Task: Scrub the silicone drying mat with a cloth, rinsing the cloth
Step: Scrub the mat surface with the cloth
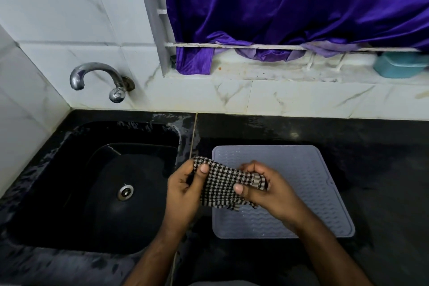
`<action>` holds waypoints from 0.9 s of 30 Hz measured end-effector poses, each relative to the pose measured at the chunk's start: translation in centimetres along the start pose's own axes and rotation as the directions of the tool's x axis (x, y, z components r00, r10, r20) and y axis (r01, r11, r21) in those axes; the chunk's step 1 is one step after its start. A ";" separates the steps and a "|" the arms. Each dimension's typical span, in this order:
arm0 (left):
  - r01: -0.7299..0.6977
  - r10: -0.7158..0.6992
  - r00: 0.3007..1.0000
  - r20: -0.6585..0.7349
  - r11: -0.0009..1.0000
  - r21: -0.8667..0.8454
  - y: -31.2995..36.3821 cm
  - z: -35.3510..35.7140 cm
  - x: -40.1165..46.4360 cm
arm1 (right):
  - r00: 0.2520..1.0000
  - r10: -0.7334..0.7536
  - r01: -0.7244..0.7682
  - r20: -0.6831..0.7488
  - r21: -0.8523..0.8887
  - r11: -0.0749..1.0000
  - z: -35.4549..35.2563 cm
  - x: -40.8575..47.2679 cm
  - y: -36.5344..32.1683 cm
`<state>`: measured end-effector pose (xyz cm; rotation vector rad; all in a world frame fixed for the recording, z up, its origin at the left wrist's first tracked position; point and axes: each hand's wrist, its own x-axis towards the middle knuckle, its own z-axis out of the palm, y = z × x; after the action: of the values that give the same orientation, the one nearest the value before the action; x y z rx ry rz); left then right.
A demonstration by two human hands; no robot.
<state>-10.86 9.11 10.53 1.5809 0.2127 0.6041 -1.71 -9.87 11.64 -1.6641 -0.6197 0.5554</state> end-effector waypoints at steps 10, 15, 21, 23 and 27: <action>0.356 -0.347 0.934 0.088 0.872 -0.335 -1.2 0.8 0.4 | 0.935 0.246 -0.193 -0.257 0.217 0.957 2.3 0.3 2.6; 0.203 -0.200 0.979 0.039 0.975 -0.095 -1.5 0.9 1.2 | 0.884 0.124 -0.274 -0.451 -0.284 0.919 2.2 0.8 3.4; 0.150 -0.139 0.984 -0.109 0.983 0.107 -2.8 0.2 2.0 | 0.875 0.149 -0.233 -0.461 -0.130 0.964 1.8 0.8 3.4; 0.227 -0.229 0.971 -0.070 0.973 -0.029 -2.7 0.0 2.0 | 0.915 0.136 -0.138 -0.379 0.023 0.990 1.9 0.7 3.3; 0.230 -0.235 0.972 -0.022 0.964 -0.131 -2.0 0.2 2.0 | 0.948 0.100 -0.044 -0.304 0.184 0.982 2.5 -0.1 3.8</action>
<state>-8.63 10.09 9.06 1.3978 0.3755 0.4548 -3.06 -8.71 7.45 -1.5689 -0.2710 0.3752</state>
